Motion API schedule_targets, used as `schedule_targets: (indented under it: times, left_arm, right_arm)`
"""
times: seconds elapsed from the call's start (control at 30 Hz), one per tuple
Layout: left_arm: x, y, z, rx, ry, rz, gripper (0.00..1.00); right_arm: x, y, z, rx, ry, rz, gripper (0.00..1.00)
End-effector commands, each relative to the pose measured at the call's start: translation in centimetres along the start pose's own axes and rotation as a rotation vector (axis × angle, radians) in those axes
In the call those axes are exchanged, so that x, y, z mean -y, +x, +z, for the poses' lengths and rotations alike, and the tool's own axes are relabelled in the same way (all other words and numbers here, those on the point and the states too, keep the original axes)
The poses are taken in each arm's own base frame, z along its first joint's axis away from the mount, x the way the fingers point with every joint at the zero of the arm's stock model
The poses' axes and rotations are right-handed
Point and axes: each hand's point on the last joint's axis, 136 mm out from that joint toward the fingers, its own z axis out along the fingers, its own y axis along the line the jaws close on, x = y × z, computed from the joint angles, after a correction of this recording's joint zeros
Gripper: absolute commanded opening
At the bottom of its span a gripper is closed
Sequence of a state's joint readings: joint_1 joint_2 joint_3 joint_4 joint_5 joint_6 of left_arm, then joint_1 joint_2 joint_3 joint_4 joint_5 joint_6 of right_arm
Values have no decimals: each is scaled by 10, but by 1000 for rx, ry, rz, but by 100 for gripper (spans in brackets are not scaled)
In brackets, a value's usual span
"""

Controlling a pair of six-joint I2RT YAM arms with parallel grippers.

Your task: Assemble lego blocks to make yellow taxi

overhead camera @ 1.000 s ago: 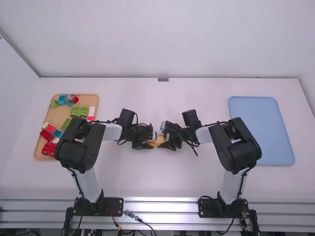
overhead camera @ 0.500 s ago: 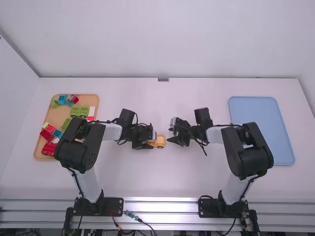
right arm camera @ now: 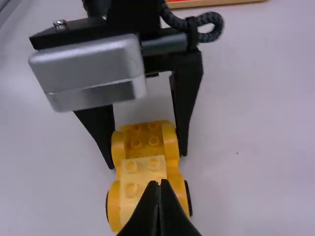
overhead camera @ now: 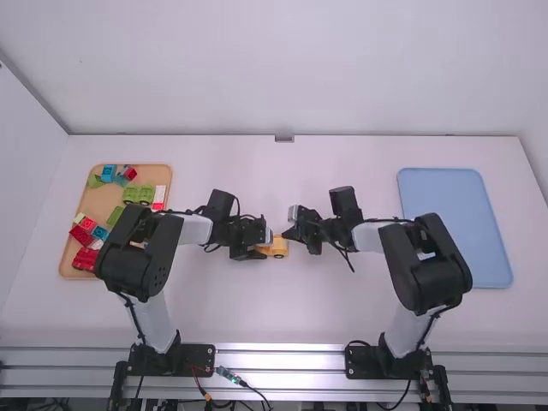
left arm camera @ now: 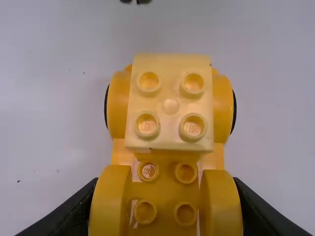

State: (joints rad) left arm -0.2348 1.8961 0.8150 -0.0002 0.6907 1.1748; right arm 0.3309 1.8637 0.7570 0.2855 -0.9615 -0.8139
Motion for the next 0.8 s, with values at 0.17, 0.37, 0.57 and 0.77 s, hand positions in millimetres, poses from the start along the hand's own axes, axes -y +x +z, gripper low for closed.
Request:
schedule_targets:
  times: [0.17, 0.37, 0.57, 0.77]
  left_arm:
    - [14, 22, 7, -68, 29, -21, 2]
    - [14, 22, 7, -70, 29, -21, 2]
    - [14, 22, 7, -70, 29, -21, 2]
    - [14, 22, 7, -68, 29, -21, 2]
  right_arm:
    - [-5, -8, -1, 12, -12, -25, 0]
    - [-14, -13, 7, 18, -41, -54, 0]
    - [-20, -10, 16, -19, -43, -67, 0]
    - [-22, -8, 16, -22, -45, -77, 0]
